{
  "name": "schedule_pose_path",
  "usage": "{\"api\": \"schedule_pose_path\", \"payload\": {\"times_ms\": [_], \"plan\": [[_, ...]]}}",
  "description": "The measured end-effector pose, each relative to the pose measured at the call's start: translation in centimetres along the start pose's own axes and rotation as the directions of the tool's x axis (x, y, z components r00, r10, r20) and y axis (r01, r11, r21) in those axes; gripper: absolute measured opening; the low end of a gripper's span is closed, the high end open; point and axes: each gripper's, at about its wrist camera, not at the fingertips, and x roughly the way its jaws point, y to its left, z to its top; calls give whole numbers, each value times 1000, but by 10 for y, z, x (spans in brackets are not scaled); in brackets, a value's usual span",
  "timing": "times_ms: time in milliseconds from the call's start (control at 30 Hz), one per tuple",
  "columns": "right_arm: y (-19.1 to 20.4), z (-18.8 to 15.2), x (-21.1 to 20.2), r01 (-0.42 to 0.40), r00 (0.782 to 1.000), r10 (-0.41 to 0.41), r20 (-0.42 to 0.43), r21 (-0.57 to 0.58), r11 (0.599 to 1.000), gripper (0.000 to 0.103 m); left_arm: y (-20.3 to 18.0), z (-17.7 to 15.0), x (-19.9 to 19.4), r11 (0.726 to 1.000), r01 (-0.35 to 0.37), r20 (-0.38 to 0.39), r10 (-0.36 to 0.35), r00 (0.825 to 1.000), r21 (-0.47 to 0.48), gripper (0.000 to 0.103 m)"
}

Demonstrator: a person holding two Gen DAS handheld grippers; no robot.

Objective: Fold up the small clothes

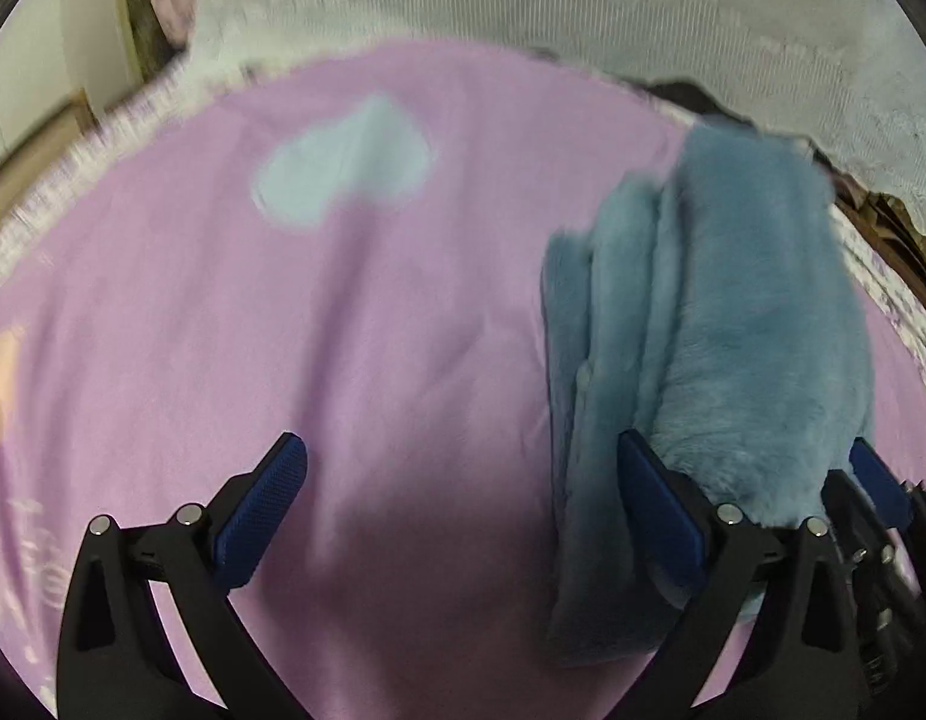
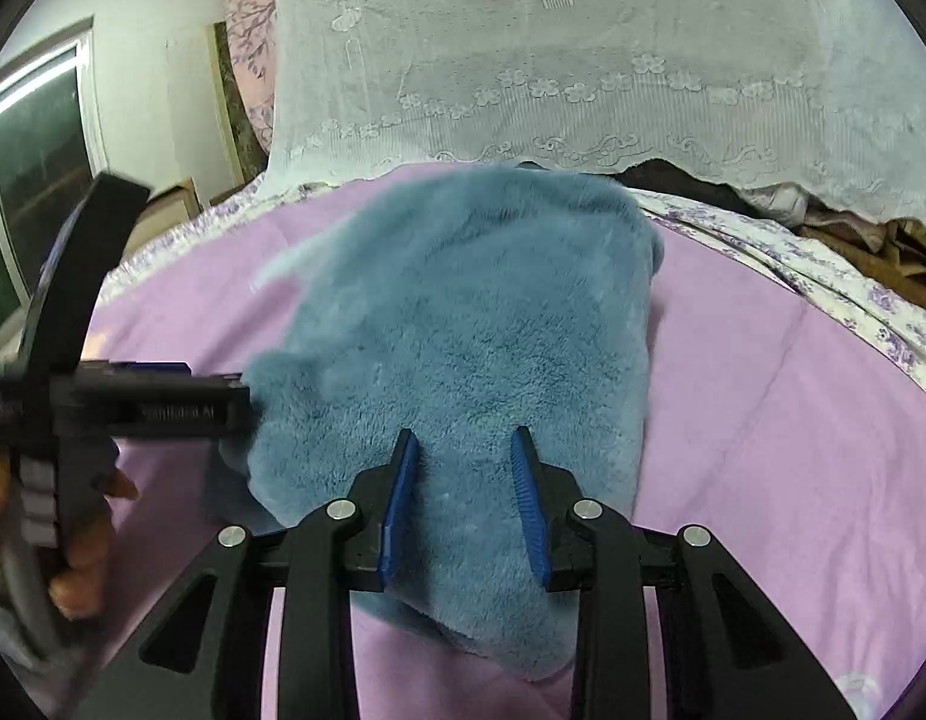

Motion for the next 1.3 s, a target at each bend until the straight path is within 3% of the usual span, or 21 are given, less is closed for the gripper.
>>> {"api": "schedule_pose_path", "payload": {"times_ms": [133,233,300,367,400,467,533,567,667,700,800,1000,1100,1167,1300], "plan": [[1,0,-1,-20,1000,20,-10,-3,1000,33,8,1,-2,999,31,1,-31,1000,-34,99],[-3,6,-4,-27,1000,27,-11,-23,999,34,9,2,-31,997,51,119,-44,992,-55,98],[-2,7,-7,-48,999,48,-18,-33,998,39,5,2,-56,990,133,216,-119,969,-54,98],[-2,10,-9,-78,996,76,-36,-54,996,44,-5,0,-71,969,245,263,-233,936,-12,98],[0,10,-9,-79,996,77,-40,-63,995,45,-12,-1,-72,964,266,270,-260,927,14,98],[3,8,-9,-77,996,74,-43,-91,993,46,-37,-2,-58,978,188,233,-203,951,86,99],[3,7,-10,-80,996,75,-44,-112,991,46,-52,-7,-30,990,67,170,-88,982,124,99],[3,6,-12,-93,995,88,-49,-122,988,46,-53,-8,-10,991,58,110,-71,991,124,99],[-7,13,-24,-117,993,113,-35,-127,985,45,-30,-4,4,981,193,18,-194,981,16,99],[-15,19,-28,-112,994,110,-17,-112,987,45,-26,-6,4,978,208,9,-208,978,7,99],[-47,50,-28,-77,996,77,38,0,997,45,-25,-10,3,981,194,9,-194,981,15,99],[-69,98,28,-46,999,46,2,120,992,43,-32,-20,-4,990,138,25,-139,990,41,99],[-61,105,77,-19,995,29,-92,100,995,44,-32,-18,1,989,143,19,-144,989,34,99],[-50,94,120,19,976,-14,-218,24,1000,44,-33,-15,4,989,143,12,-143,990,34,99],[-50,91,124,17,976,-10,-218,31,999,44,-29,-14,8,988,154,3,-154,988,23,99]]}}
